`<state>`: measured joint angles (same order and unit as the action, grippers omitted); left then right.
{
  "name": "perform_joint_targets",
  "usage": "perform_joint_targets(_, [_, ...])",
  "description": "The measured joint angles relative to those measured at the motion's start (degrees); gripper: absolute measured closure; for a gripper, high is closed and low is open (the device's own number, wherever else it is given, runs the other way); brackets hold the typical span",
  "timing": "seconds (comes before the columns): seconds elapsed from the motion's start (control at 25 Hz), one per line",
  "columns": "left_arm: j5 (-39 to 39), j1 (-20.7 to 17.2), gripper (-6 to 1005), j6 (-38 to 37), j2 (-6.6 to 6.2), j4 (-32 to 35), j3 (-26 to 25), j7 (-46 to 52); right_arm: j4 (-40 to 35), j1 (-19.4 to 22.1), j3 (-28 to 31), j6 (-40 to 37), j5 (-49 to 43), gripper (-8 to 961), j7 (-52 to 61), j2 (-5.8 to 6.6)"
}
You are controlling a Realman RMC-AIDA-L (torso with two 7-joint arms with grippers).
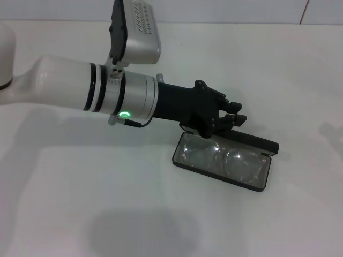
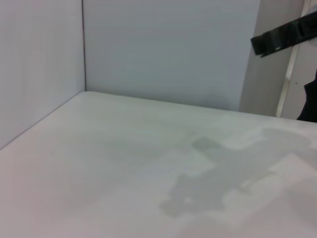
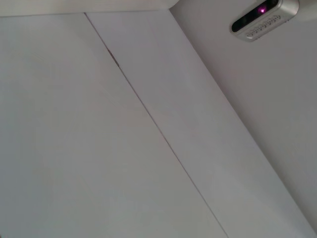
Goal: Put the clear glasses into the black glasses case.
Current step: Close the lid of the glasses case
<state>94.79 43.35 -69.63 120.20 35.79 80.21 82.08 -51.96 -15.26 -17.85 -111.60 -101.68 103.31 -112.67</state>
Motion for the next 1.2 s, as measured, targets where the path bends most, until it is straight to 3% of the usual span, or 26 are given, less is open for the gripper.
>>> perform_joint_targets(1.2, [-3.19,-0.31,750,2.78,0.21,-5.48,4.31,-2.68,3.25,-0.48,0.10,-0.15,-0.03,757,-1.27,0.03])
